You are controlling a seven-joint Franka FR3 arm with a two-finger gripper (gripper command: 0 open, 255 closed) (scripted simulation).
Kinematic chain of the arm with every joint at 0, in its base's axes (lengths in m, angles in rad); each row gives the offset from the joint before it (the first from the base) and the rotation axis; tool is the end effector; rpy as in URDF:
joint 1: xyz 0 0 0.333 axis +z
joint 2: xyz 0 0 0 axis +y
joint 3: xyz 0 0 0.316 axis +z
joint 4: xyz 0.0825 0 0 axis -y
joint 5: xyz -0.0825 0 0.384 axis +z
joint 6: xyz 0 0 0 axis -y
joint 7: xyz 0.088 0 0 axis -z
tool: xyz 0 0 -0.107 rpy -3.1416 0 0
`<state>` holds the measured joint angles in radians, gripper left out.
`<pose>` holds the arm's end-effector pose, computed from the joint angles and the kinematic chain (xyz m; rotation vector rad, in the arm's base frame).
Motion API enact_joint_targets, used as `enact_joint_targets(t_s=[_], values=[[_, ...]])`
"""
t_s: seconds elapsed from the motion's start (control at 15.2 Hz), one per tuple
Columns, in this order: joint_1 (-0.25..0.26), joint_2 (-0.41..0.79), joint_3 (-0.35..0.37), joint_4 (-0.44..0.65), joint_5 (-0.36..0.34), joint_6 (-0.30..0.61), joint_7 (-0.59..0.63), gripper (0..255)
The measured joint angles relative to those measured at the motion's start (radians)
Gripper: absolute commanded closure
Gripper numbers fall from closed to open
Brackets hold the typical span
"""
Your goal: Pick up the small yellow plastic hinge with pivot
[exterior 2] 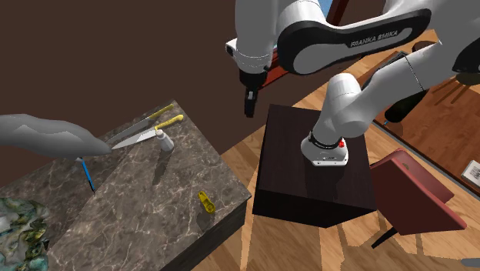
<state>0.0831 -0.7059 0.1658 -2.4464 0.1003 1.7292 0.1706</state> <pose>0.3246 0.1004 0.5315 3.1299 0.0337 -0.0239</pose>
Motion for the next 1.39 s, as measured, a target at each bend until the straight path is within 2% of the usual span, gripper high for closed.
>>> enact_joint_targets(t_s=[0.26, 0.79, 1.19, 1.39], values=[[0.026, 0.041, 0.081, -0.032, 0.046, 0.089, 0.090, 0], [0.045, 0.261, 0.258, 0.007, 0.081, 0.304, 0.287, 0], [0.034, 0.458, 0.382, 0.092, 0.022, 0.429, 0.459, 0], [0.026, 0.582, 0.436, 0.152, -0.053, 0.486, 0.565, 0]])
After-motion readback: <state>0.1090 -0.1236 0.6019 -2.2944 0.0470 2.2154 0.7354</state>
